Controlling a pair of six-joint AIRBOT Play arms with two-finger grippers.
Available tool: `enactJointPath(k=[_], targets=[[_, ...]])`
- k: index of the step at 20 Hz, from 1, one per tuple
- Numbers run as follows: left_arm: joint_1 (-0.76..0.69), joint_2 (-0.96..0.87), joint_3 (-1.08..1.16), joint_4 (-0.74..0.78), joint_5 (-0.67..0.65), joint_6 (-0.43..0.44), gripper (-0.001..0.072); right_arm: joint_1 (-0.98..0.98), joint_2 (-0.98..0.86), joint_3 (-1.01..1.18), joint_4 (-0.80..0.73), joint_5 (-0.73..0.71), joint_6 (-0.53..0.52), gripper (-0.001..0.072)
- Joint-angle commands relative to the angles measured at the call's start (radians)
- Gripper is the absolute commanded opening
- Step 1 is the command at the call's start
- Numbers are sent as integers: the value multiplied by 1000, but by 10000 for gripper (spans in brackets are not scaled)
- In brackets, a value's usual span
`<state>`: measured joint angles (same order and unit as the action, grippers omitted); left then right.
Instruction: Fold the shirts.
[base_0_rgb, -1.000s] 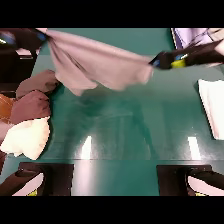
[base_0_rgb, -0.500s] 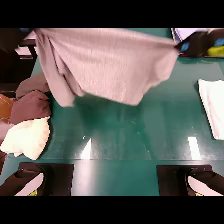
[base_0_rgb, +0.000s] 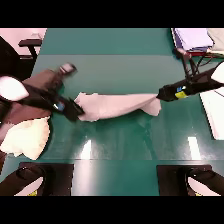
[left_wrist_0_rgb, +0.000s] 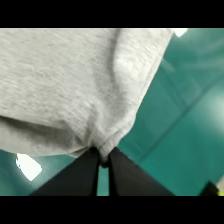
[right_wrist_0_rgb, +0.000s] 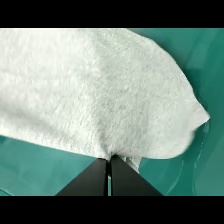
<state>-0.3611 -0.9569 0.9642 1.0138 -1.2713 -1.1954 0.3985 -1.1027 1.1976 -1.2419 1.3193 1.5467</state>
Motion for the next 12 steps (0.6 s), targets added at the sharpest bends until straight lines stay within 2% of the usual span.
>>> enactJointPath(k=[1,2,5,9,12], targets=[[-116,0,-106,-13,-9,-10,361,3,18,-64,-9,0,10,7],[-116,0,-99,-28,18,-14,546,3,18,-64,-9,-2,10,7],[-83,0,-23,53,103,-85,550,3,18,-64,-8,-2,10,7],[158,-10,37,121,214,-153,549,3,18,-64,-7,-1,9,7],[305,-102,37,104,180,-158,549,3,18,-64,-8,-9,9,7]])
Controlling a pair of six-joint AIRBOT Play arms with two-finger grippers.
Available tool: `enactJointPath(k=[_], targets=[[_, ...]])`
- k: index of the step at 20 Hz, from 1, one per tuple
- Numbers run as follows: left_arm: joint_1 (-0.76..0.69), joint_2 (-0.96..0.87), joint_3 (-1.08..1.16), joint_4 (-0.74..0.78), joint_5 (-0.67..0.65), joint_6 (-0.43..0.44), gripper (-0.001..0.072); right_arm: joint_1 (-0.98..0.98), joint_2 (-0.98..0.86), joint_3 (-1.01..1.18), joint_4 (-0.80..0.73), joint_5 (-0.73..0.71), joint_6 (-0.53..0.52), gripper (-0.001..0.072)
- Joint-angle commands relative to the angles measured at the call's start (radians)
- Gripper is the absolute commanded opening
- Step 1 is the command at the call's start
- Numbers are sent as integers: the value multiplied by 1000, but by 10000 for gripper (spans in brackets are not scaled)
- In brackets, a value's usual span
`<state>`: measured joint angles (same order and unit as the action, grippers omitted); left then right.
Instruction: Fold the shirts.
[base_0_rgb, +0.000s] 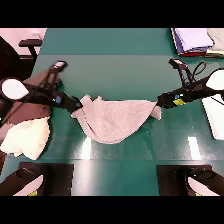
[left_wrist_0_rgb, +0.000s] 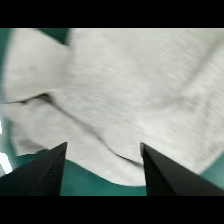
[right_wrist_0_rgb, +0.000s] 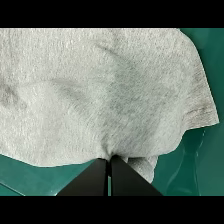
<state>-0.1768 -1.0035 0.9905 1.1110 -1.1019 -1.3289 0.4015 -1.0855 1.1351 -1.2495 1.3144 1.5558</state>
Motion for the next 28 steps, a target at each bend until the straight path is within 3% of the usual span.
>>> enactJointPath(k=[1,7,12,16,17,19,23,28], targets=[[134,-100,11,-6,-5,-24,550,0,1,-1,0,-3,0,7],[130,-334,11,-221,-17,48,549,0,1,-1,0,-4,8,7],[114,-394,11,-228,-5,54,549,0,0,-1,-1,-12,25,8],[47,-397,11,-229,97,53,545,0,1,-1,0,-30,44,7],[46,-397,11,-229,102,46,409,0,1,-1,0,-28,44,7],[47,-396,11,-221,104,47,20,0,1,-1,-1,-30,44,7],[47,-350,120,-157,64,40,24,-22,1,61,-10,-19,43,7],[47,-94,476,-7,54,18,25,-82,2,412,-9,66,24,7]])
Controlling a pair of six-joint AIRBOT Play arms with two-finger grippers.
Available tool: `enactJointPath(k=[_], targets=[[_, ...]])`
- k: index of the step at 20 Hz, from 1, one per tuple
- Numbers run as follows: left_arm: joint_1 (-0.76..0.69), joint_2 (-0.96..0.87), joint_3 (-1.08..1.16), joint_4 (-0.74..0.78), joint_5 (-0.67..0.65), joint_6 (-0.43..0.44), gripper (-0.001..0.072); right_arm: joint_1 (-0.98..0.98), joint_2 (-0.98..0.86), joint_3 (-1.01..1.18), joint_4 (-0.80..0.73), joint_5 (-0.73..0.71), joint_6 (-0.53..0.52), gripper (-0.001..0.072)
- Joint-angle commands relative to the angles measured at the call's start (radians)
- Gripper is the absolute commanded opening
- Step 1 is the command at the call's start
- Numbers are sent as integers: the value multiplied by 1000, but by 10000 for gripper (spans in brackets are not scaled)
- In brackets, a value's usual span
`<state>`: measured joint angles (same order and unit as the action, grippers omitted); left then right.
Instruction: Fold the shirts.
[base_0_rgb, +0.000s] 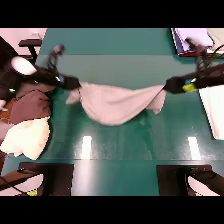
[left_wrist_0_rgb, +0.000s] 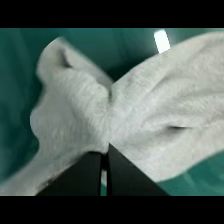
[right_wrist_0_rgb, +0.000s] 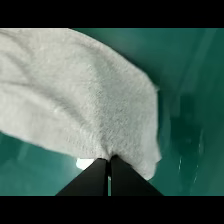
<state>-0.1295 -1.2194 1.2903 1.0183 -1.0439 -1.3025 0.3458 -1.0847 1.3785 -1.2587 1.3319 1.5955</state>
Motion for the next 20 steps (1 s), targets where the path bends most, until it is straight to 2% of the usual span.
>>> enactJointPath(k=[1,6,11,13,16,20], targets=[[-1,170,249,100,-5,-8,24,-26,2,245,-1,66,-19,7],[-1,367,482,106,-6,-7,25,-26,68,504,-11,93,-18,7],[-1,384,496,104,-112,-26,24,-26,127,544,-18,134,35,7],[-1,380,496,109,-69,-24,24,-26,116,544,-28,211,92,7],[-1,306,496,137,-39,-22,24,-26,23,543,-28,320,110,7],[-1,34,491,208,-90,-25,25,-26,-217,539,-26,420,101,7]])
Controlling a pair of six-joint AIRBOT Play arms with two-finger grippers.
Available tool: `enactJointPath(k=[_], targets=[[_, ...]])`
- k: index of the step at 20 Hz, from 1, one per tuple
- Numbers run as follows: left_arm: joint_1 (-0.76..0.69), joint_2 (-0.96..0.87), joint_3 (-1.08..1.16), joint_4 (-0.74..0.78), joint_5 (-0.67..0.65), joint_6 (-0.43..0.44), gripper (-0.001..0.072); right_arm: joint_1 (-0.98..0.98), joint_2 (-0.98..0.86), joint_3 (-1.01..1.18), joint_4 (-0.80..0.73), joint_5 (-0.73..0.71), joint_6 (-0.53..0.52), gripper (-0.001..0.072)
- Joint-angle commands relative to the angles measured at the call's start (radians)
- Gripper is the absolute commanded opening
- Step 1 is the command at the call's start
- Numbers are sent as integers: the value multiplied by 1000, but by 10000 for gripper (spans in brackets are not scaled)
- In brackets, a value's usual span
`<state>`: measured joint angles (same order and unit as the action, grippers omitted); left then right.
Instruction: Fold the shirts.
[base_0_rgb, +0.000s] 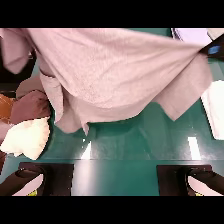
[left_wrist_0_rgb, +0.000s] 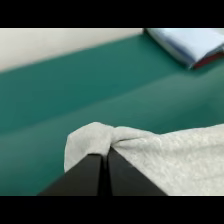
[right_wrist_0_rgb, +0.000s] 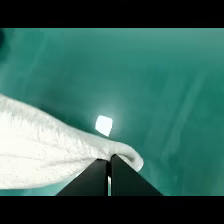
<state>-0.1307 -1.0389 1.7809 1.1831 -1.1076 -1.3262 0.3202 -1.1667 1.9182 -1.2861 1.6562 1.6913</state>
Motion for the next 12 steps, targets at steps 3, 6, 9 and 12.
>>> enactJointPath(k=[3,6,9,12], targets=[[0,-390,0,40,-38,-3,26,-10,-308,-101,4,62,-46,8],[0,-570,1,45,-34,-9,134,-58,-436,-187,96,-56,-82,9],[1,-630,-1,50,-3,-12,621,-145,-538,-129,266,-110,-97,396],[34,-615,40,54,-61,-13,621,-220,-554,-50,324,-79,-108,425]])
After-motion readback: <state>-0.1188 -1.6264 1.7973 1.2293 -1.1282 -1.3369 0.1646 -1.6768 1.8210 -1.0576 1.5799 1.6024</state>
